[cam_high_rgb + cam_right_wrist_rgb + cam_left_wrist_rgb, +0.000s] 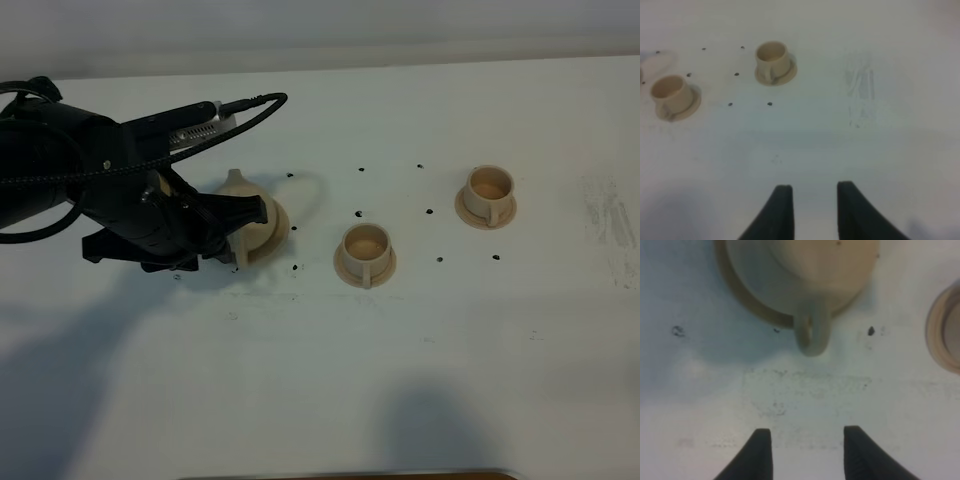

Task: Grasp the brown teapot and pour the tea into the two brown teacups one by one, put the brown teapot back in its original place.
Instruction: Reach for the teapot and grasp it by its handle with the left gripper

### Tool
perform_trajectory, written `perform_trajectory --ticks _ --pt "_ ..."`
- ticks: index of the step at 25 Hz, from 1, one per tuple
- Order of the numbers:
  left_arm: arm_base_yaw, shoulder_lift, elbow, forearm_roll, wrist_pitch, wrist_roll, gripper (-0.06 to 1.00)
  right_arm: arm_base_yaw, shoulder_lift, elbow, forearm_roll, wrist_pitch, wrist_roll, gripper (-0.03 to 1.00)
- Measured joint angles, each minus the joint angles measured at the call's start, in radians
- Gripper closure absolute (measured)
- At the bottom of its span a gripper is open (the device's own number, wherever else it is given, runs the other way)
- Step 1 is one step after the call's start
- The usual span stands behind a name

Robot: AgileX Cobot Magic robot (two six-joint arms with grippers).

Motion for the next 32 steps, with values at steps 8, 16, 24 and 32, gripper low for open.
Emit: perform_trajectory --ticks 8,16,24,32 --pt "0.020 0.039 -0.011 0.003 -0.043 0.000 0.60 0.000 0.000 0.000 0.000 0.000 -0.002 0.73" --pt "0.022 0.092 -0.070 -0.004 -0.053 0.005 0.60 0.000 0.000 0.000 0.000 0.000 -0.001 0.73" --pt "0.022 0.128 -0.070 -0.010 -0.053 0.025 0.60 0.000 0.000 0.000 0.000 0.000 0.000 0.73" --pt "0.022 0.150 -0.070 -0.013 -0.072 0.025 0.60 0.000 0.000 0.000 0.000 0.000 0.000 0.73"
